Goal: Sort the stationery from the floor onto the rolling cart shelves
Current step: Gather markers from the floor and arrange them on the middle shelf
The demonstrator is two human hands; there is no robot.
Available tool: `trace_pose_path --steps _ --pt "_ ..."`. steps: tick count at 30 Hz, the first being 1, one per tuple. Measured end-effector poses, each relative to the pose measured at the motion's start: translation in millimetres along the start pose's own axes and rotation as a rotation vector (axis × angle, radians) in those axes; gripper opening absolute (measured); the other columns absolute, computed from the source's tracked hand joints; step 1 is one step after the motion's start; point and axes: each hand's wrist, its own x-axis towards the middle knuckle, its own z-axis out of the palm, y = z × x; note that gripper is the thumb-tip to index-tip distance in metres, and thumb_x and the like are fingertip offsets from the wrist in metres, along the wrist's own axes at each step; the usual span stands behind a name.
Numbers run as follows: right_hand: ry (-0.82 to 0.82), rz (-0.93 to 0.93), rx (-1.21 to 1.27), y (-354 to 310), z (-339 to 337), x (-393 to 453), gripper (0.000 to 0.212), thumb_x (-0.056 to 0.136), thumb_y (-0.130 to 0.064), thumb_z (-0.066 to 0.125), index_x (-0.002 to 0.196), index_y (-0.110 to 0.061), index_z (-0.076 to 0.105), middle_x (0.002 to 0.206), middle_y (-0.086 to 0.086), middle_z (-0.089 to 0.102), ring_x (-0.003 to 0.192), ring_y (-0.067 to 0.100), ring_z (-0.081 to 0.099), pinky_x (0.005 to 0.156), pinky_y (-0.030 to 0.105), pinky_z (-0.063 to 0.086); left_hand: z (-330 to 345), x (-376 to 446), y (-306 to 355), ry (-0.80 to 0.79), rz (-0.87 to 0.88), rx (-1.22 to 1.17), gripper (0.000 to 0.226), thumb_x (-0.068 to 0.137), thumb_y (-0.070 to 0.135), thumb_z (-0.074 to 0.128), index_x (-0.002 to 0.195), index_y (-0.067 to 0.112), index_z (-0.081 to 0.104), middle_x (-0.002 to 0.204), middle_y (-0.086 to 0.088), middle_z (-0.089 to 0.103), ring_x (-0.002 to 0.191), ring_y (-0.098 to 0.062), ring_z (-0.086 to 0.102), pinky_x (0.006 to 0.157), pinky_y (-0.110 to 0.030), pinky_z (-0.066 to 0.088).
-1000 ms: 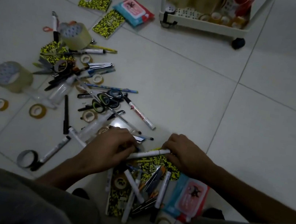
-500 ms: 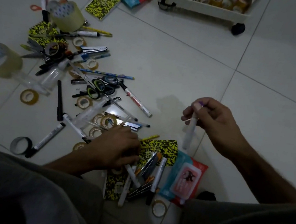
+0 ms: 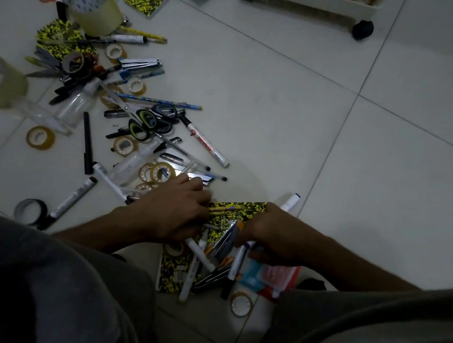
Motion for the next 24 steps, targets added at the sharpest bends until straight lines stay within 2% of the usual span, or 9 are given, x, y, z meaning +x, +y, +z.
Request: trace_pose_path --steps 4,7,10,13,17,22,24 --pt "0.046 -0.009 -0.11 -5 9 4 0.013 0.085 -0.029 0.068 0.097 -0.032 0.066 0.092 -0.009 0.07 0.09 0.016 0.066 0.084 0.037 0.037 1 -2 1 -0.01 -0.047 -0.023 0.024 0.086 0.043 0.053 0.098 0.029 0.068 0.101 0.004 0.062 0.094 -0.018 0.051 0.08 -0.04 0.043" --pt "0.123 0.067 -0.007 7 -6 -2 0.014 0.089 -0.023 0.066 0.1 -0.031 0.065 0.095 -0.009 0.069 0.092 0.013 0.061 0.086 0.033 0.033 1 -6 2 0.02 -0.095 -0.064 0.037 0.086 0.043 0.046 0.113 0.027 0.066 0.112 0.001 0.062 0.101 -0.02 0.052 0.084 -0.04 0.042" --pt "0.212 0.186 0.09 32 -30 -16 0.013 0.092 -0.023 0.062 0.101 -0.032 0.06 0.096 -0.013 0.064 0.091 0.008 0.055 0.094 0.036 0.037 -3 -7 5 0.039 -0.056 -0.061 0.034 0.084 0.044 0.046 0.105 0.028 0.067 0.108 0.001 0.06 0.098 -0.02 0.051 0.081 -0.04 0.043" --pt "0.293 0.246 0.112 47 -38 -26 0.014 0.092 -0.027 0.064 0.101 -0.034 0.058 0.091 -0.015 0.063 0.084 0.008 0.056 0.087 0.038 0.041 -5 -3 8 0.005 0.012 -0.038 0.03 0.083 0.047 0.046 0.096 0.035 0.07 0.104 0.003 0.057 0.096 -0.019 0.05 0.079 -0.039 0.045" --pt "0.336 0.263 0.191 47 -35 -30 0.015 0.09 -0.023 0.069 0.103 -0.028 0.063 0.092 -0.012 0.066 0.079 0.007 0.057 0.077 0.036 0.048 -4 2 9 -0.107 0.063 0.05 0.043 0.087 0.052 0.036 0.107 0.039 0.071 0.12 -0.001 0.057 0.109 -0.023 0.05 0.088 -0.043 0.044" --pt "0.352 0.258 0.243 43 -29 -30 0.012 0.092 -0.022 0.067 0.104 -0.023 0.065 0.096 -0.008 0.068 0.08 0.009 0.058 0.075 0.036 0.051 2 4 9 -0.176 0.156 0.12 0.032 0.086 0.05 0.057 0.113 0.039 0.069 0.128 -0.004 0.051 0.113 -0.025 0.046 0.091 -0.044 0.042" --pt "0.355 0.256 0.246 42 -28 -30 0.012 0.092 -0.022 0.067 0.104 -0.023 0.065 0.096 -0.007 0.068 0.08 0.009 0.058 0.074 0.036 0.052 3 5 9 -0.178 0.164 0.119 0.032 0.087 0.051 0.057 0.114 0.039 0.068 0.129 -0.005 0.051 0.113 -0.025 0.046 0.092 -0.045 0.041"
